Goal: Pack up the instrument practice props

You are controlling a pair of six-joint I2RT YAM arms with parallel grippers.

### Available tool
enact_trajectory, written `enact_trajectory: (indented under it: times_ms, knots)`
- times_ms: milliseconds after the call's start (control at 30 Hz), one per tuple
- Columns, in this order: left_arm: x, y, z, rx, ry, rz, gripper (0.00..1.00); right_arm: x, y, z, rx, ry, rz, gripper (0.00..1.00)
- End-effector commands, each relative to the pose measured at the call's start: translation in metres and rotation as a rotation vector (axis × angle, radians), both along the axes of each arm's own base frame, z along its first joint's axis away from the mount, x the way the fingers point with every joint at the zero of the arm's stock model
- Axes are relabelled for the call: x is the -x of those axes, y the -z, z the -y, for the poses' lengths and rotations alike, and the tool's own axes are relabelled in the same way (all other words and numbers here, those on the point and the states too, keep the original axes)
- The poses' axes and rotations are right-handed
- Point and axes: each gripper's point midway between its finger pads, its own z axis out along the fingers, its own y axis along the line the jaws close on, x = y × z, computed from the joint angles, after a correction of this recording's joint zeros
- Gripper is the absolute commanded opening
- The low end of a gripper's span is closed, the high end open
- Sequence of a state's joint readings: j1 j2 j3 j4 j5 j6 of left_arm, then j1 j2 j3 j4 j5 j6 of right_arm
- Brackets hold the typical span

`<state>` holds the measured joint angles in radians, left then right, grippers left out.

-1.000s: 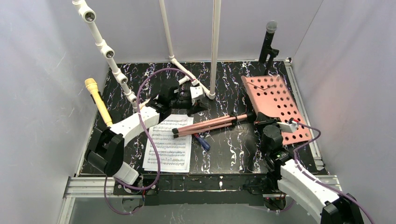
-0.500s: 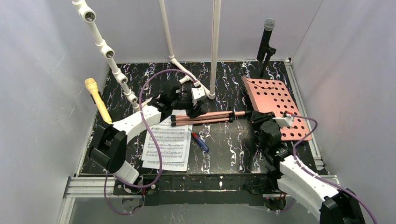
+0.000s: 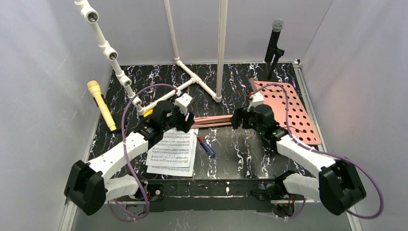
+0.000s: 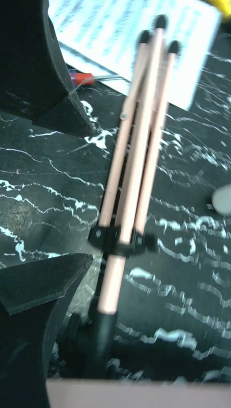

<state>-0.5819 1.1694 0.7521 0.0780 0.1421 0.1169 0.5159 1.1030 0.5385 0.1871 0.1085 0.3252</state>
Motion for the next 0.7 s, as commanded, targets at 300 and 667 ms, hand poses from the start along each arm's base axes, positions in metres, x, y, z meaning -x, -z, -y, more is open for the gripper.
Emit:
enact_trajectory:
  times_ms: [300, 667]
  knots:
    - [0.053, 0.104, -0.077, -0.016, -0.570, -0.404, 0.62, -0.004, 0.004, -0.130, 0.458, -0.559, 0.237, 0.99]
    - [0.078, 0.147, -0.095, -0.028, -0.755, -0.556, 0.61, -0.038, 0.055, -0.155, 0.619, -0.522, 0.232, 0.99]
